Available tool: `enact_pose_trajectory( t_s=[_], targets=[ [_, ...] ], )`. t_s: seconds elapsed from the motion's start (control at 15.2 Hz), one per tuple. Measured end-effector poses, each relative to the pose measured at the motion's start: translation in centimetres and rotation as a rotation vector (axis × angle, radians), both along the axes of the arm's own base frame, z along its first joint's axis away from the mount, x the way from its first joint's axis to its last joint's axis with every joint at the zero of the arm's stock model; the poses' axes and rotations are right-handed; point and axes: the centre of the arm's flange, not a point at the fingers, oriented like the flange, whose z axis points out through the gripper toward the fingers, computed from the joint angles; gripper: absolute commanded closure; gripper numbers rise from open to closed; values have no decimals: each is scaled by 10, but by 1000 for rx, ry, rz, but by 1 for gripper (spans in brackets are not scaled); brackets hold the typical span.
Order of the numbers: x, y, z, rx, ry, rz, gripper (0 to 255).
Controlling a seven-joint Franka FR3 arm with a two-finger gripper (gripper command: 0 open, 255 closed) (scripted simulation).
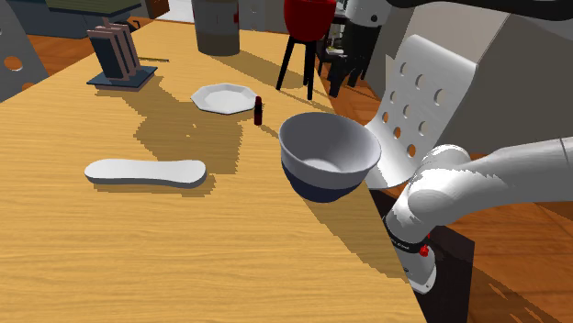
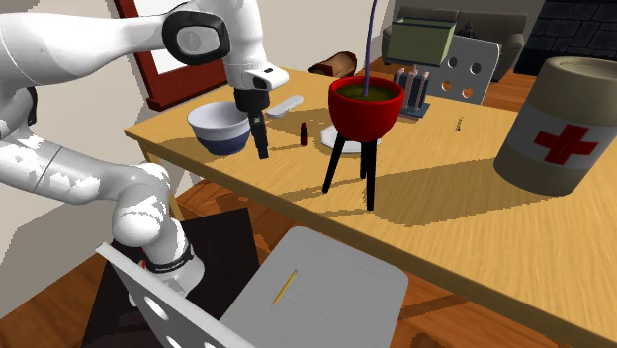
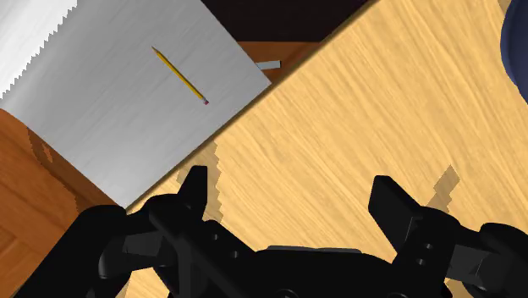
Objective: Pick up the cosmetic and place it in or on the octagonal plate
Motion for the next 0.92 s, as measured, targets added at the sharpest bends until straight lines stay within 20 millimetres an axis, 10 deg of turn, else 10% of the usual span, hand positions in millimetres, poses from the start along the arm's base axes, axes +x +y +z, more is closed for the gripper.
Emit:
enact_pose_trajectory(
  t_s=[0.92],
  targets=[
    [100, 115, -16, 13, -56, -201, 0]
  ],
)
